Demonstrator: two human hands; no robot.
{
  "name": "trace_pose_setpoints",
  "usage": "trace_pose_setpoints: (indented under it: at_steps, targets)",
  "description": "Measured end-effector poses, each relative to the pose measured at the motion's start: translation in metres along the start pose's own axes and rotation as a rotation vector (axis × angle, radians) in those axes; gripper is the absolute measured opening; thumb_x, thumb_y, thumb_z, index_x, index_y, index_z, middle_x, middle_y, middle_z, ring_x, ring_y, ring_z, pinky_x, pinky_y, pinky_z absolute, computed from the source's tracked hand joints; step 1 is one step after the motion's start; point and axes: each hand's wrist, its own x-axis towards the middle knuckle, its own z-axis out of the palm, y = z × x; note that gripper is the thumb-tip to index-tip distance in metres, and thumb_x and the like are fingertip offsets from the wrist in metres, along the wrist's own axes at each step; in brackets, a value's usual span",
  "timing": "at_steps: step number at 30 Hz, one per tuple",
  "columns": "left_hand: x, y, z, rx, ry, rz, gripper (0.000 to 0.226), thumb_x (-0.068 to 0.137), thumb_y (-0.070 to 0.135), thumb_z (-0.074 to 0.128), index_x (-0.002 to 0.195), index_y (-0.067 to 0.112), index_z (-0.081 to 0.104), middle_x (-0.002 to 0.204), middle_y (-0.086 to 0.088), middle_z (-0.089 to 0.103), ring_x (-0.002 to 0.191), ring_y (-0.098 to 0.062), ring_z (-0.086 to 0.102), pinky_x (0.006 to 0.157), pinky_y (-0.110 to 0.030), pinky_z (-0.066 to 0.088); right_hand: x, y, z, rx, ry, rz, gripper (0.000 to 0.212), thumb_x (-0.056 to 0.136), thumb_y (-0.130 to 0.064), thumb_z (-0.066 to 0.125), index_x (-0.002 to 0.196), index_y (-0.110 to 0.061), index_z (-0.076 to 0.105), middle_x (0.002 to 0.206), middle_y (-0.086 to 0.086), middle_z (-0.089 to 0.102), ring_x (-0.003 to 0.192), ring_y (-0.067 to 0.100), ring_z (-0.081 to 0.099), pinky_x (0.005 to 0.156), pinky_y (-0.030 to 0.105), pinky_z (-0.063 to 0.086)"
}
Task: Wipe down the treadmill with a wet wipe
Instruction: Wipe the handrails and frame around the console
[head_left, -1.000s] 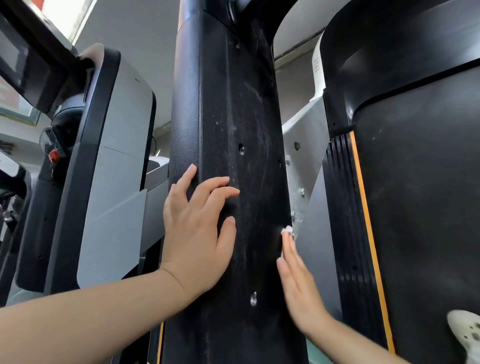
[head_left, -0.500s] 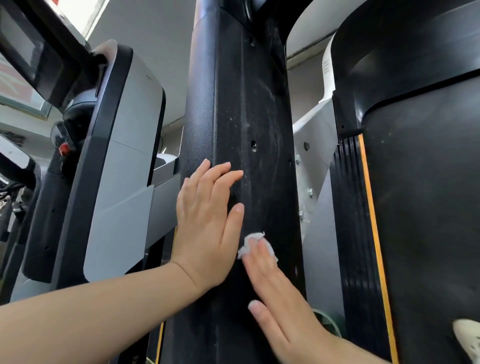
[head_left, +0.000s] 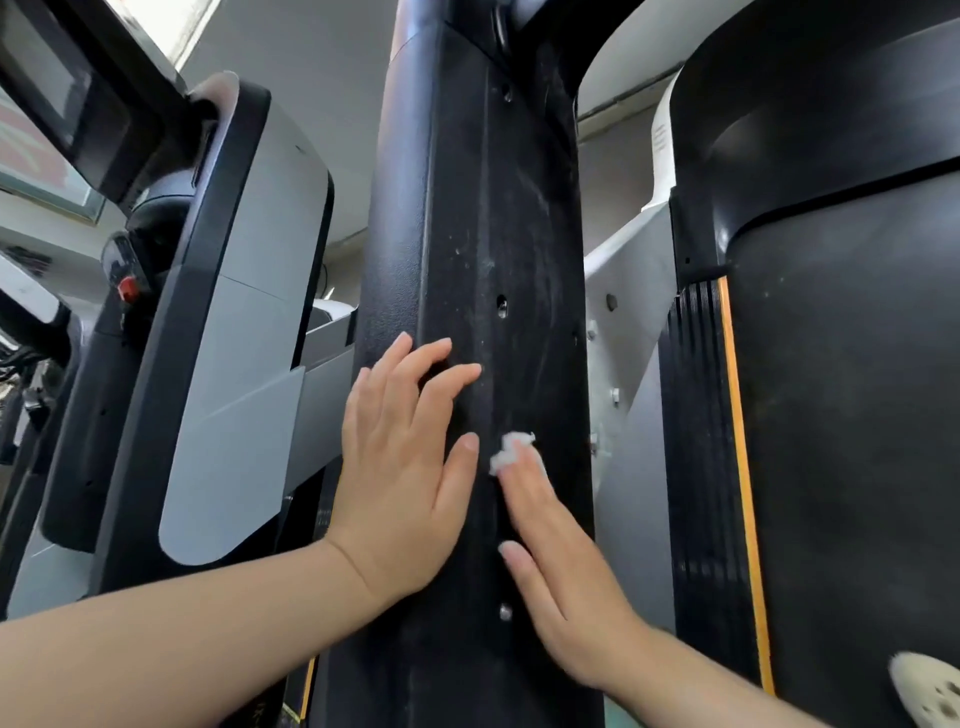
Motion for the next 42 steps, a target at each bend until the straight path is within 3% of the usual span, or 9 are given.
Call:
trace_pose_setpoints:
  at_steps: [4, 8, 10, 16, 24, 28, 32, 38, 42]
  targets:
    - [0.002, -0.005, -0.010, 0.189, -0.164, 0.219, 0.039, 0.088, 0.032, 0.036, 0.125, 0.025, 0.044, 0.144, -0.002, 0.032, 0.142, -0.027, 0.014, 0.112, -0.059, 0.014, 0.000, 0.042, -0.009, 0.114, 0.164, 0.514, 0.047, 0.102, -0.031, 0.029, 0.145, -0.033, 0.010, 0.143, -0.039, 0.004, 0.137, -0.016, 0.005, 0.116, 0.016, 0.008]
    - [0.054, -0.021, -0.031, 0.419, -0.529, 0.834, 0.044, 0.093, 0.039, 0.034, 0.123, 0.022, 0.060, 0.138, -0.002, 0.051, 0.134, -0.024, 0.036, 0.111, -0.047, 0.019, 0.025, 0.087, -0.033, 0.087, 0.218, 0.694, 0.048, 0.103, -0.025, 0.028, 0.150, -0.022, 0.016, 0.152, -0.018, 0.011, 0.141, -0.002, 0.011, 0.109, 0.009, 0.006]
    - [0.076, -0.025, -0.030, 0.455, -0.626, 0.978, 0.046, 0.090, 0.040, 0.035, 0.121, 0.021, 0.064, 0.134, -0.001, 0.055, 0.128, -0.025, 0.047, 0.107, -0.046, 0.026, 0.026, 0.103, -0.034, 0.135, 0.177, 0.766, 0.049, 0.104, -0.032, 0.023, 0.151, -0.024, 0.013, 0.156, -0.013, 0.010, 0.142, 0.001, 0.009, 0.108, 0.012, 0.005]
    - [0.077, -0.026, -0.015, 0.306, -0.707, 0.814, 0.045, 0.079, 0.039, 0.039, 0.104, 0.022, 0.073, 0.116, -0.003, 0.068, 0.110, -0.029, 0.062, 0.086, -0.059, 0.048, 0.072, 0.126, -0.042, 0.316, 0.213, 0.906, 0.057, 0.100, -0.051, 0.011, 0.152, -0.026, 0.011, 0.158, -0.008, 0.009, 0.145, 0.009, 0.008, 0.119, 0.034, 0.006]
    - [0.077, -0.037, -0.010, 0.301, -0.785, 0.751, 0.046, 0.082, 0.043, 0.038, 0.121, 0.031, 0.059, 0.132, 0.004, 0.057, 0.125, -0.023, 0.051, 0.098, -0.054, 0.040, 0.006, 0.106, -0.021, 0.202, 0.187, 0.675, 0.045, 0.104, -0.028, 0.025, 0.147, -0.031, 0.015, 0.153, -0.021, 0.010, 0.141, -0.005, 0.007, 0.105, 0.001, 0.003]
    - [0.079, -0.040, -0.008, 0.312, -0.771, 0.781, 0.047, 0.082, 0.042, 0.038, 0.125, 0.031, 0.054, 0.134, 0.004, 0.056, 0.126, -0.024, 0.050, 0.099, -0.054, 0.039, 0.058, 0.117, -0.046, 0.221, 0.170, 0.723, 0.046, 0.105, -0.028, 0.023, 0.150, -0.022, 0.016, 0.155, -0.013, 0.013, 0.143, 0.003, 0.010, 0.106, 0.010, 0.005]
    - [0.080, -0.034, -0.010, 0.284, -0.730, 0.808, 0.047, 0.080, 0.040, 0.038, 0.116, 0.024, 0.065, 0.126, -0.001, 0.062, 0.119, -0.027, 0.056, 0.094, -0.056, 0.043, 0.075, 0.133, -0.051, 0.334, 0.291, 0.845, 0.056, 0.097, -0.060, 0.024, 0.147, -0.035, 0.028, 0.153, -0.012, 0.026, 0.142, 0.012, 0.021, 0.117, 0.031, 0.014]
    - [0.077, -0.036, -0.010, 0.244, -0.702, 0.782, 0.046, 0.081, 0.039, 0.038, 0.115, 0.026, 0.065, 0.126, 0.001, 0.061, 0.118, -0.025, 0.056, 0.093, -0.054, 0.044, -0.018, 0.107, -0.011, 0.443, 0.277, 0.850, 0.035, 0.100, -0.044, 0.028, 0.135, -0.046, 0.026, 0.145, -0.025, 0.027, 0.136, -0.005, 0.023, 0.108, 0.015, 0.015]
    - [0.076, -0.041, -0.010, 0.256, -0.719, 0.748, 0.047, 0.084, 0.041, 0.035, 0.123, 0.029, 0.058, 0.132, 0.003, 0.057, 0.124, -0.023, 0.051, 0.097, -0.052, 0.041, 0.006, 0.119, -0.018, 0.492, 0.309, 0.949, 0.052, 0.095, -0.057, 0.030, 0.143, -0.035, 0.030, 0.149, -0.014, 0.030, 0.140, 0.007, 0.026, 0.107, 0.020, 0.017]
